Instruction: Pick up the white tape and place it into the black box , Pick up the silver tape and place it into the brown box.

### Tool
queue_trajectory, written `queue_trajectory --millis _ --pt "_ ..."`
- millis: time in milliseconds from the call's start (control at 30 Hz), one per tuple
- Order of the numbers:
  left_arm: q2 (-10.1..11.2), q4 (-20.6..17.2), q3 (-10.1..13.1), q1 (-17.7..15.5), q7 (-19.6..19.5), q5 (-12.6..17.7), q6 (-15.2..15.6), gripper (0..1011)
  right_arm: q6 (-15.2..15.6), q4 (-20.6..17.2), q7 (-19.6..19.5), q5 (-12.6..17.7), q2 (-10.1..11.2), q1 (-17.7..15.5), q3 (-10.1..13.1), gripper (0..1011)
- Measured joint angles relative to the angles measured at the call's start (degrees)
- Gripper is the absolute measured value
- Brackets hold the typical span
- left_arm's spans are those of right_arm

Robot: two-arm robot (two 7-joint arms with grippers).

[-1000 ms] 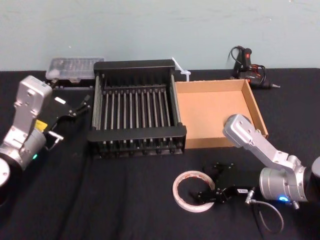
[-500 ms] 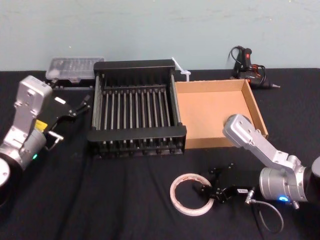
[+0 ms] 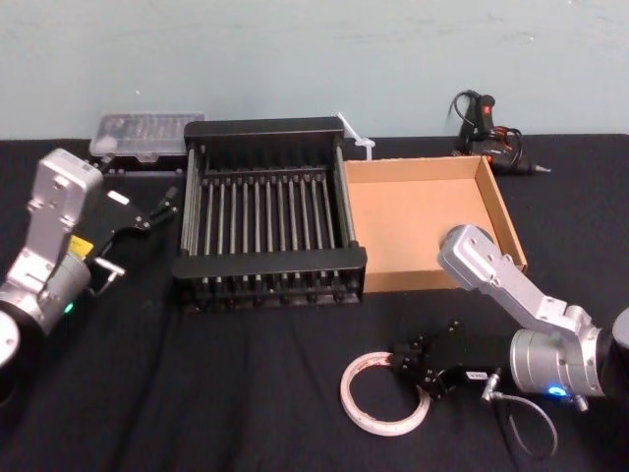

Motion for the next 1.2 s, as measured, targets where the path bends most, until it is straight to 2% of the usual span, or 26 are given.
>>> queue_trajectory --millis 633,867,1200 --pt "0.00 0.00 0.00 0.00 0.00 0.00 0.00 1001 -0.27 -0.18 0.28 0.33 0.25 0.00 0.13 91" --pt "0.00 0.00 0.00 0.00 0.00 0.00 0.00 1001 -0.46 -1.07 0.28 2.07 1.06 -0.41 1.53 91" --pt "0.00 0.00 0.00 0.00 0.00 0.00 0.00 1001 -0.76 -2.66 -2.16 4.88 2.83 -1.26 5.22 91"
